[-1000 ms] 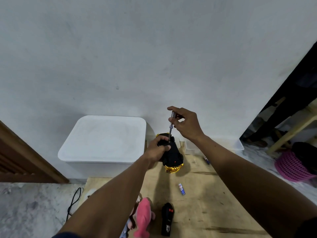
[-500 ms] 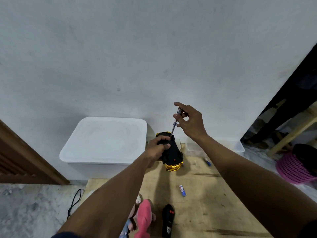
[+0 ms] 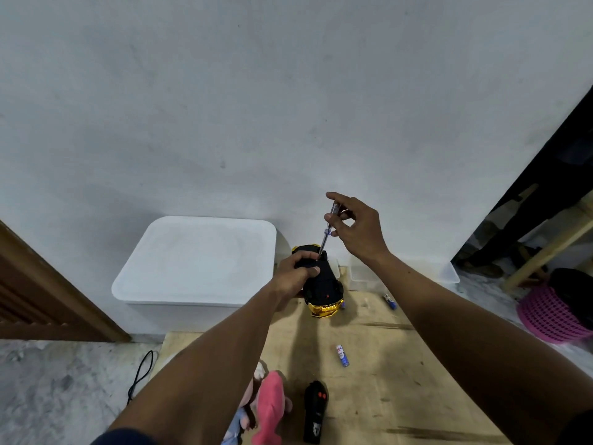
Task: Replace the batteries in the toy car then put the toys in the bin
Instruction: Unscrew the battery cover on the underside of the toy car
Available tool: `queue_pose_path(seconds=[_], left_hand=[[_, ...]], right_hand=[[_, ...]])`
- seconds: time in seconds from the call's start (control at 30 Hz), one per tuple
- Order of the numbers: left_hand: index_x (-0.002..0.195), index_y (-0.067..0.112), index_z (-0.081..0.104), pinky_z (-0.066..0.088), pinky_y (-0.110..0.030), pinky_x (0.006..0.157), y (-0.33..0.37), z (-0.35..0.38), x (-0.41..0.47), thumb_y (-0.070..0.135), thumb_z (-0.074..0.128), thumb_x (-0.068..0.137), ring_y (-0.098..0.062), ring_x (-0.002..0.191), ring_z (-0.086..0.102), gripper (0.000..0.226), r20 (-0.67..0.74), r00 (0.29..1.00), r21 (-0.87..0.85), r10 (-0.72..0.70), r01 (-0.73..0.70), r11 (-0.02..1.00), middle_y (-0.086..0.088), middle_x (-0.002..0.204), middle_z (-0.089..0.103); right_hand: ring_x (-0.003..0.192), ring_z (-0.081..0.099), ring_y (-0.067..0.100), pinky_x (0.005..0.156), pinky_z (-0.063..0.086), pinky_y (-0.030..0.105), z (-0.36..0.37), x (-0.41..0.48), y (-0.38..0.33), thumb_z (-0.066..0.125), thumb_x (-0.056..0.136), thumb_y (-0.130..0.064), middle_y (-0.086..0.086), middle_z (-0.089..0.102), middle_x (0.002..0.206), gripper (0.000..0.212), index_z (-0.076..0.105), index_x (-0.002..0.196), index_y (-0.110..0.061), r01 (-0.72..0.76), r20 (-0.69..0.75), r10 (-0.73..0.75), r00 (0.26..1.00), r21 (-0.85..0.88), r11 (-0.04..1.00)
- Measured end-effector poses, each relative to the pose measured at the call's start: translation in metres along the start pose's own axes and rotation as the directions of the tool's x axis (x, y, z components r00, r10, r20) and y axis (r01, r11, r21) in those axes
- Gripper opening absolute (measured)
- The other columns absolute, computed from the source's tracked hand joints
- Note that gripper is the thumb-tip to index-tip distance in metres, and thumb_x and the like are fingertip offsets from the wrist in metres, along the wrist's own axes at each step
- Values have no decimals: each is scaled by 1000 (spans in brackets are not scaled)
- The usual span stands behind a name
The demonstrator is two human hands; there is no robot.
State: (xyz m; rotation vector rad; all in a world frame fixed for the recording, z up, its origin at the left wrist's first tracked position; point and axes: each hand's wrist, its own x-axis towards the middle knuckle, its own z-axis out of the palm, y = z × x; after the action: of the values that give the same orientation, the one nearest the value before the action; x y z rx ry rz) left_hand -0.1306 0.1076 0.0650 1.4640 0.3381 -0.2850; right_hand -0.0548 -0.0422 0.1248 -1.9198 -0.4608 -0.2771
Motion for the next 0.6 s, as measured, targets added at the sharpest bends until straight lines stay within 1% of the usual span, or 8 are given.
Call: queue_pose_path(seconds=[0.1, 0.2, 0.27, 0.4, 0.5, 0.6], left_hand=[[106, 28, 67, 60, -39, 72, 1, -1, 0, 4, 61, 92, -28, 105, 66, 29, 7, 1000, -2, -7, 7, 1000, -9, 121, 65], [112, 25, 66, 61, -45, 79, 1, -1, 1, 4, 61, 92, -30, 107, 66, 29, 17, 1000, 4, -11, 11, 1000, -9, 120, 66], [114, 22, 66, 59, -47, 82, 2, 0, 1, 3, 60, 92, -29, 106, 66, 30, 21, 1000, 5, -9, 9, 1000, -10, 120, 66], [114, 22, 66, 60, -46, 81, 3, 1, 2, 3, 60, 92, -29, 105, 66, 30, 20, 1000, 4, -2, 2, 1000, -10, 119, 66], [115, 22, 66, 60, -47, 83, 4, -1, 2, 3, 60, 92, -29, 106, 66, 31, 24, 1000, 6, -5, 5, 1000, -10, 120, 66], [115, 23, 66, 60, -49, 84, 5, -2, 3, 3, 61, 92, -30, 108, 66, 31, 28, 1000, 6, -10, 10, 1000, -10, 120, 66]], right_hand=[[79, 62, 16, 74, 60, 49, -1, 1, 1, 74, 85, -15, -16, 61, 92, 40, 68, 122, -30, 1, -10, -1, 1000, -1, 1000], [80, 63, 19, 73, 60, 49, 0, 2, 1, 74, 85, -15, -14, 62, 92, 40, 68, 123, -29, -4, -20, 4, 1000, 5, 1000], [80, 63, 20, 73, 60, 49, 2, 1, 1, 74, 85, -14, -15, 61, 92, 41, 68, 123, -28, 8, -12, -8, 1000, -6, 1000], [81, 61, 17, 73, 60, 49, 3, 1, 0, 72, 86, -10, -19, 58, 90, 44, 66, 126, -27, 18, -11, -18, 1000, -23, 1000], [81, 60, 15, 73, 59, 50, 3, 2, -2, 70, 87, -7, -16, 57, 90, 45, 65, 128, -25, 23, -17, -23, 1000, -25, 999], [79, 59, 6, 73, 59, 49, 4, 2, -5, 68, 88, -3, -13, 57, 91, 46, 64, 130, -21, 27, -23, -27, 999, -24, 999]])
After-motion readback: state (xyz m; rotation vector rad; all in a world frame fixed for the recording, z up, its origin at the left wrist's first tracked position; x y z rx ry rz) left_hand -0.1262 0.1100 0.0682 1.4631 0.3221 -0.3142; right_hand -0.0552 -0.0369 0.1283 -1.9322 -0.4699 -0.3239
